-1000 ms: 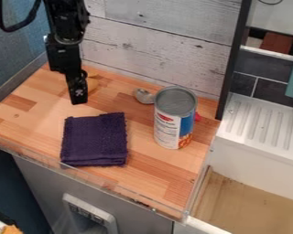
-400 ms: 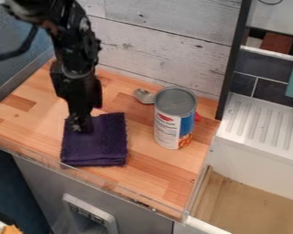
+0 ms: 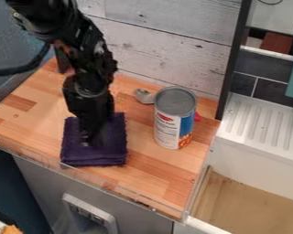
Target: Move the purple cloth to the right bottom of the table
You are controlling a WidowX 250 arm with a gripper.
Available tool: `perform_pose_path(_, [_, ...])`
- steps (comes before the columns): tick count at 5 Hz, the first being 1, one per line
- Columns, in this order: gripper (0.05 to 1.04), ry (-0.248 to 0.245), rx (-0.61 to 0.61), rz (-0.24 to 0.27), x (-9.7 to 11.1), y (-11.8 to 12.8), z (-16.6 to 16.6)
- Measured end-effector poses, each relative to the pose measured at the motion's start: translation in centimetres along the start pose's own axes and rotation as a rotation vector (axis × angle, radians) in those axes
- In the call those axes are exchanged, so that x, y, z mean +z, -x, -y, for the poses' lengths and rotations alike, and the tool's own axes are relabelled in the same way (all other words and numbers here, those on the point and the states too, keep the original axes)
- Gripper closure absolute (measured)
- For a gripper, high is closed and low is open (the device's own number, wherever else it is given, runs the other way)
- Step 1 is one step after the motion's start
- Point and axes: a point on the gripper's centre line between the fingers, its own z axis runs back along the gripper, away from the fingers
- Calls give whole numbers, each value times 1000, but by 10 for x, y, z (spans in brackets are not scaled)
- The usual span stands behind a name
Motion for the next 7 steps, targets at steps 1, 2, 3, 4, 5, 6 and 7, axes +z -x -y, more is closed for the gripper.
perform_pose_path(1, [82,-15,5,41,-11,0,-3])
perform_pose_path(2, [82,-32,13,49,-21,0,-2])
perform_pose_path(3, [82,-57,45,49,-30,-9,2])
perform_pose_path(4, [82,-67,70,68,-34,-22,7])
perform_pose_path(5, [82,-89,112,89,-37,-40,9])
perform_pose_path(6, [82,-104,162,99,-41,-60,16])
perform_pose_path(7, [82,-117,202,110,-46,-85,26])
